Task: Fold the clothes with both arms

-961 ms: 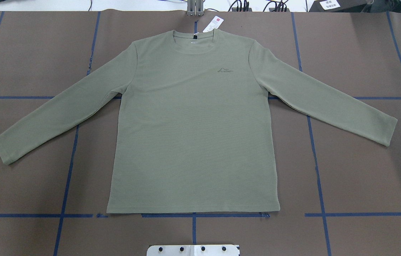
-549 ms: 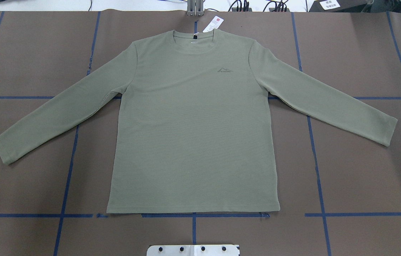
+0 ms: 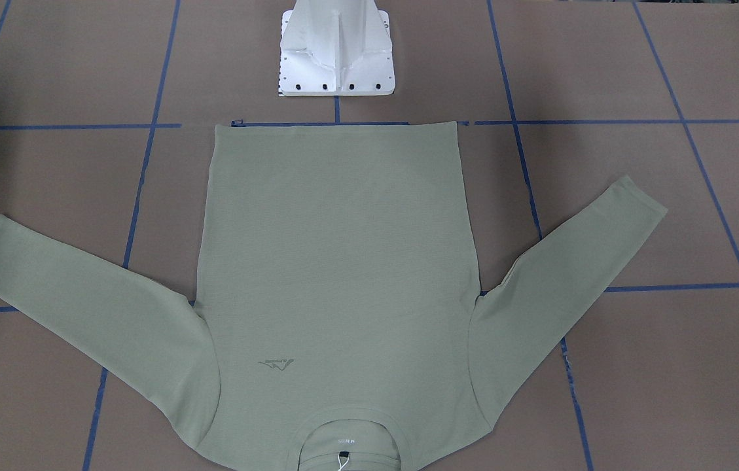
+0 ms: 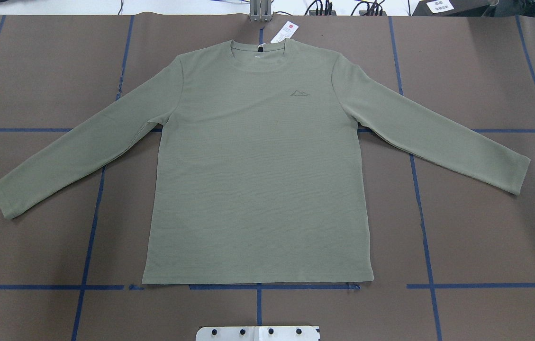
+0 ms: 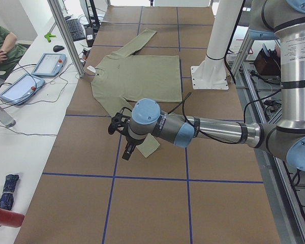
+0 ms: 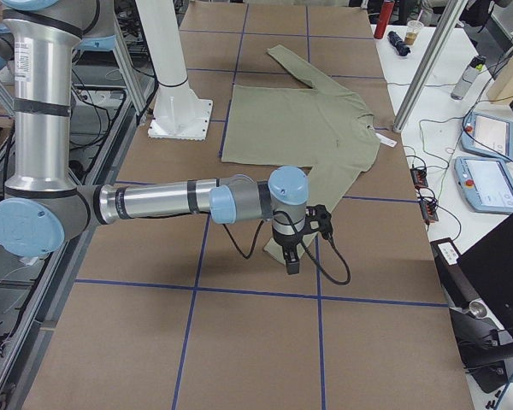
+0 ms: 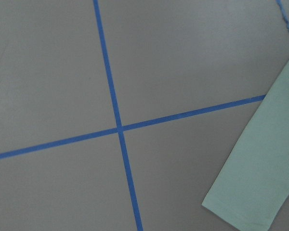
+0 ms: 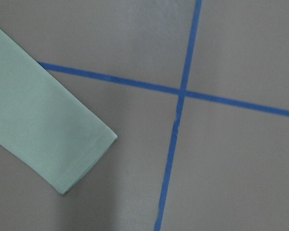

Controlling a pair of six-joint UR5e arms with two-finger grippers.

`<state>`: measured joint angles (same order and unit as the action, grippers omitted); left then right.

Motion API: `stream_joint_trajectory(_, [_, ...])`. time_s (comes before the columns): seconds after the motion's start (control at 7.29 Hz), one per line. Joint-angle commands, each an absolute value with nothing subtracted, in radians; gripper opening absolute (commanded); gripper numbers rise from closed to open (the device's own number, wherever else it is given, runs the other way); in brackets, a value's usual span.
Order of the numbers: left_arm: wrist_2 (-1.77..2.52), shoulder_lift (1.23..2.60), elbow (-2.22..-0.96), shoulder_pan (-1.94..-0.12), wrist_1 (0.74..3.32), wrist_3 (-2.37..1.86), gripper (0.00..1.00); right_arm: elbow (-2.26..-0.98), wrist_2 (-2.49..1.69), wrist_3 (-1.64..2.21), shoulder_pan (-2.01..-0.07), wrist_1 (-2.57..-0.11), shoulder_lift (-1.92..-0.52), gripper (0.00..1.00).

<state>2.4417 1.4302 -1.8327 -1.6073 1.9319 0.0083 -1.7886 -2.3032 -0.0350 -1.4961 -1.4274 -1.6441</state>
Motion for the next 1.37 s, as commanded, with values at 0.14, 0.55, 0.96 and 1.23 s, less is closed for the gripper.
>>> stream_joint_trajectory(0.14, [2.43,1.451,-1.807,-1.608,2.141,0.005,1.0,-1.744,-2.319,-0.018,-1.488,-1.198,-1.615,1.0])
stream_joint_trajectory(0.55, [2.434,1.46,-1.798,-1.609,2.181,-0.037,1.0,-1.727,-2.32,0.37,-1.349,-0.998,-1.623,0.98])
stream_joint_trajectory(0.96, [2.437,1.46,-1.804,-1.609,2.183,-0.035,1.0,-1.538,-2.16,0.749,-1.175,-0.567,-1.692,0.9])
stream_joint_trajectory(1.23, [2.437,1.459,-1.81,-1.609,2.183,-0.035,1.0,-1.335,-2.152,0.765,-1.174,-0.361,-1.686,0.98])
